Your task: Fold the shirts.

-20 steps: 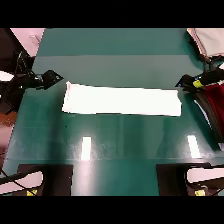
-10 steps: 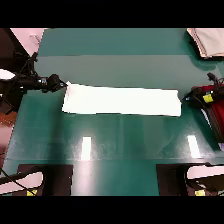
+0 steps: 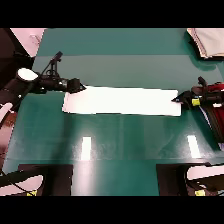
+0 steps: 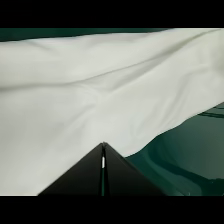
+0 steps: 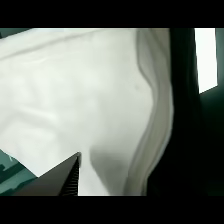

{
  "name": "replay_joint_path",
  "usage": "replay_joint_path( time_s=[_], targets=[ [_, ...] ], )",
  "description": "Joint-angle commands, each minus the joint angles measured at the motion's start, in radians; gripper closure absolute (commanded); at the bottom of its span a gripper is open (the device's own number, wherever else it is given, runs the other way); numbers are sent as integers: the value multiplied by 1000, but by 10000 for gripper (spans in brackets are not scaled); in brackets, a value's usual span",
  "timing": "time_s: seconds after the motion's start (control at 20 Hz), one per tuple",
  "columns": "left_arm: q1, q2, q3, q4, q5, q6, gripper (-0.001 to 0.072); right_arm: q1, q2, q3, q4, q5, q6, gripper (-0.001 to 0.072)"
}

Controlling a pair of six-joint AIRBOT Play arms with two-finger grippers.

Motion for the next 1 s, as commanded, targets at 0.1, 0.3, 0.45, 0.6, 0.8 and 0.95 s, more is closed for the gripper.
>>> replay_joint_path(
  time_s=[0.1, 0.3, 0.45, 0.6, 0.8, 0.95],
  targets=[
    [-129, -1, 1, 10, 68, -25, 684, 57, -3, -5, 21, -13, -55, 678],
    [-211, -52, 54, 66, 101, -74, 684, 52, 97, 16, 21, 29, -58, 701],
    [-263, -184, 195, 96, 61, -101, 684, 86, 181, 130, 21, 126, 13, 701],
    [-317, -354, 367, 97, 38, -112, 684, 166, 240, 293, 21, 152, 119, 702],
    [-366, -551, 547, 92, -4, -127, 684, 311, 243, 509, 19, 189, 205, 702],
    [-386, -628, 624, 81, -6, -130, 683, 411, 230, 623, 18, 191, 242, 702]
  ],
)
